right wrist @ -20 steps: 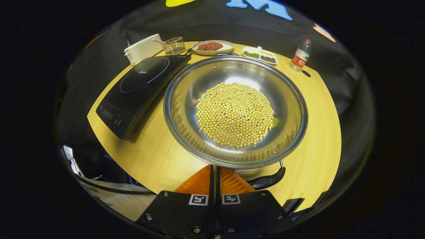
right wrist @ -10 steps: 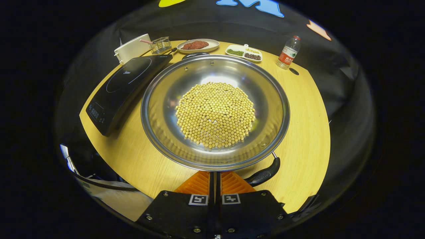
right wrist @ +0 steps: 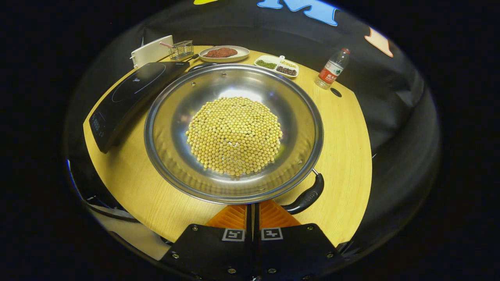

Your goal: First push the handle of the pot to place it horizontally, then grasp the pot with both hands and set it on the induction cooktop.

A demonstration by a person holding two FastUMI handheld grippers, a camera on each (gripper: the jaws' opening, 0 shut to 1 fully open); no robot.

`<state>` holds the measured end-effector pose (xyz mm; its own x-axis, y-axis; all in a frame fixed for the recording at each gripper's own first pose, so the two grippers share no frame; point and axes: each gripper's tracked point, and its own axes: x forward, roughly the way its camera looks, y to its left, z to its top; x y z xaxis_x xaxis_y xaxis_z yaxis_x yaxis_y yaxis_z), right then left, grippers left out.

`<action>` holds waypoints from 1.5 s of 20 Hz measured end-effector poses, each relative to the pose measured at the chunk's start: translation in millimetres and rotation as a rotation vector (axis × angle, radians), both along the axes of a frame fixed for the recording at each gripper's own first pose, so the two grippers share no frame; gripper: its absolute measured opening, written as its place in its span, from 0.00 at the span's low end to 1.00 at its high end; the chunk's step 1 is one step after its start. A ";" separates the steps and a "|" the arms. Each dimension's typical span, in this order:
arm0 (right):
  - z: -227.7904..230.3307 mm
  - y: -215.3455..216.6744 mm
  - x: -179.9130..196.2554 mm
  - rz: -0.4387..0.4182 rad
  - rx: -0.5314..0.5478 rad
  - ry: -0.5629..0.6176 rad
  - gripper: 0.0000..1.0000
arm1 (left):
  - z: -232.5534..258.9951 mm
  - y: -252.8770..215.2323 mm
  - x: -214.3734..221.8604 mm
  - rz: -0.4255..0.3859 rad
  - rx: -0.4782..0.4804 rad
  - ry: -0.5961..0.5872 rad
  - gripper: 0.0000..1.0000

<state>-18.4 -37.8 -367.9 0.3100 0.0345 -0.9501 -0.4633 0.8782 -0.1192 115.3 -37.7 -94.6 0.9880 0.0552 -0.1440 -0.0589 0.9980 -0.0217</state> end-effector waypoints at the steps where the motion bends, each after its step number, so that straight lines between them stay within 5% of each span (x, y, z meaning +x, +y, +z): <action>1: -1.1 -1.5 4.0 -0.002 -0.002 -0.008 0.01 | -1.0 0.3 -0.4 0.004 0.002 0.003 1.00; 30: -11.8 -61.3 111.3 -0.348 0.065 -0.246 0.01 | -54.9 -31.3 -2.1 0.025 0.073 0.126 0.98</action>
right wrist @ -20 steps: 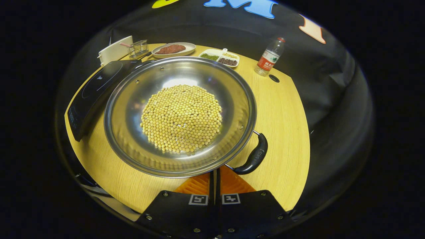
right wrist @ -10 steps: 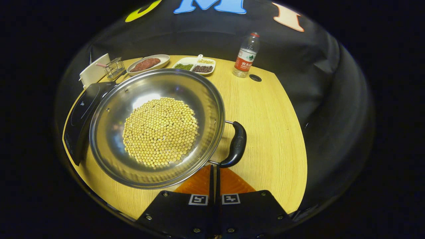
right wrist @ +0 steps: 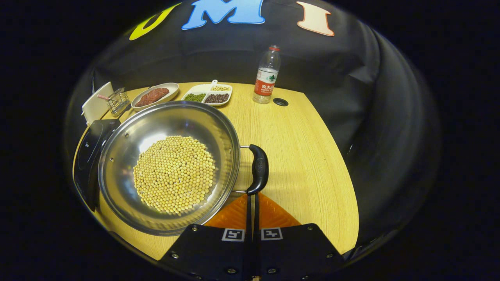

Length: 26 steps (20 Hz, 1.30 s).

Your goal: First push the handle of the pot to place it horizontally, then grasp the pot with both hands and set it on the induction cooktop.

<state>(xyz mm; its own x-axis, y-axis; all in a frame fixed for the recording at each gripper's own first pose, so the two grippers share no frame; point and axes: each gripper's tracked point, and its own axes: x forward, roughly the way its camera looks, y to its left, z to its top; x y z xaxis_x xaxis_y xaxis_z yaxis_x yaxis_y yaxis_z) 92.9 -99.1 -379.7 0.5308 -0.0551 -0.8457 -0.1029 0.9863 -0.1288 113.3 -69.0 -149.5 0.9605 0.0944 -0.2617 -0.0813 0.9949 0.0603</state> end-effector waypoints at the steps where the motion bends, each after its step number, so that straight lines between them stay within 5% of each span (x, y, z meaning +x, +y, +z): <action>1: 3.5 -0.7 -0.8 -0.001 0.003 -0.010 0.01 | -3.1 -2.6 0.5 -0.006 0.001 0.005 0.98; 9: 68.0 2.6 12.9 -0.051 0.109 -0.234 0.02 | -21.6 -24.6 13.0 -0.058 -0.020 0.032 0.98; 12: 81.8 13.4 22.5 -0.002 0.135 -0.301 0.74 | -33.3 -32.8 21.0 -0.082 -0.046 0.045 0.98; 14: 84.9 17.8 24.8 0.025 0.125 -0.323 1.00 | -44.4 -36.1 27.5 -0.093 -0.054 0.064 0.98; 26: 66.8 28.7 42.3 0.052 0.123 -0.311 1.00 | -146.0 -59.1 52.0 -0.154 -0.096 0.271 0.99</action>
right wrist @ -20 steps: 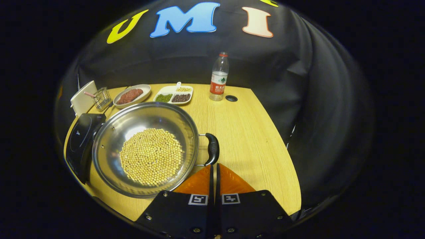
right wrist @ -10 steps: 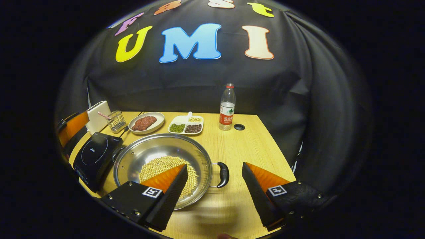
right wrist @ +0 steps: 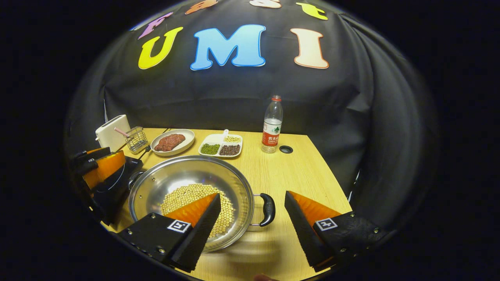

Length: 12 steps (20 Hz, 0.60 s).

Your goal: First push the handle of the pot to place it horizontally, then grasp the pot with both hands and set it on the induction cooktop.

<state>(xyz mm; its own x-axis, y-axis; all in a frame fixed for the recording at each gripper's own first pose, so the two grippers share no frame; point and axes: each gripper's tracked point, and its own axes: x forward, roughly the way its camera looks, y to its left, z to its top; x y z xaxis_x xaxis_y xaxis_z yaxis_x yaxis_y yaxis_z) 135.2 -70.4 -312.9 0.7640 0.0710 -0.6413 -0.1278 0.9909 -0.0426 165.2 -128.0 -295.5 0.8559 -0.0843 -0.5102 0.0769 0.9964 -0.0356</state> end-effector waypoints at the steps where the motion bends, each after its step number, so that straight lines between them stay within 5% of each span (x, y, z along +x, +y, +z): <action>1: -3.4 -0.1 1.9 -0.003 0.004 0.004 1.00 | -9.4 -1.5 -0.2 -0.003 0.002 0.020 0.99; 12: -43.9 0.2 14.8 -0.017 -0.007 0.060 1.00 | -78.9 -7.3 2.2 -0.028 0.012 0.165 1.00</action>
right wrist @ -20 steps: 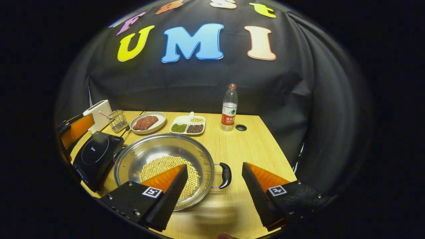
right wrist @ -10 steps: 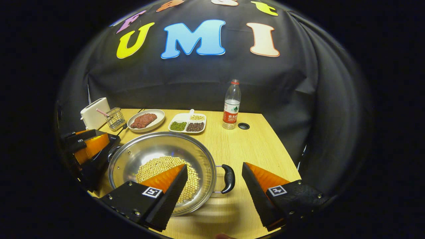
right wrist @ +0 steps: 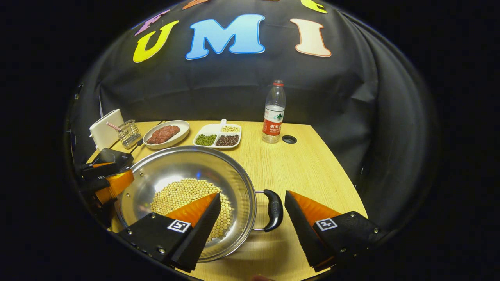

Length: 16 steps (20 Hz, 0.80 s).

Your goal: First push the handle of the pot to place it horizontally, then grasp the pot with both hands and set it on the induction cooktop.

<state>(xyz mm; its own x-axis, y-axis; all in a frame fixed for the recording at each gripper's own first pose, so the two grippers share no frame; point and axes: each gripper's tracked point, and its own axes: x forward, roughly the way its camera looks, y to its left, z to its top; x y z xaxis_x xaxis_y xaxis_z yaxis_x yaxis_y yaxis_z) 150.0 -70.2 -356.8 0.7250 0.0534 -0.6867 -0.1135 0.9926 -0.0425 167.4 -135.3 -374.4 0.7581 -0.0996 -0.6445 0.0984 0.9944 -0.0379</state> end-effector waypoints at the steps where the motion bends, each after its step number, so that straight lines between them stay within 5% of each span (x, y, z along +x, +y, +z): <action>1: -3.7 0.3 0.3 -0.002 -0.002 0.006 1.00 | -3.4 0.8 1.1 0.002 0.001 0.007 0.99; 9: -29.4 -6.8 3.4 -0.048 0.008 0.064 0.97 | -16.3 -0.2 5.3 0.015 -0.003 0.026 0.96; 10: -30.8 -7.4 2.5 -0.055 0.012 0.070 0.90 | -16.9 0.5 4.6 0.018 -0.001 0.029 1.00; 16: -35.7 -17.2 3.4 -0.094 0.024 0.087 0.64 | -19.3 -3.3 4.8 0.012 0.002 0.036 0.84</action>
<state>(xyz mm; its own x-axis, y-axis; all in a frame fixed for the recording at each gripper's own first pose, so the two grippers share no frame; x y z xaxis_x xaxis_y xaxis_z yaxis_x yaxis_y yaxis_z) 153.4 -87.4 -392.4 0.6657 0.0055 -0.7462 -0.0220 0.9997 -0.0122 172.2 -138.6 -393.7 0.7357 -0.0891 -0.6714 0.0848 0.9956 -0.0392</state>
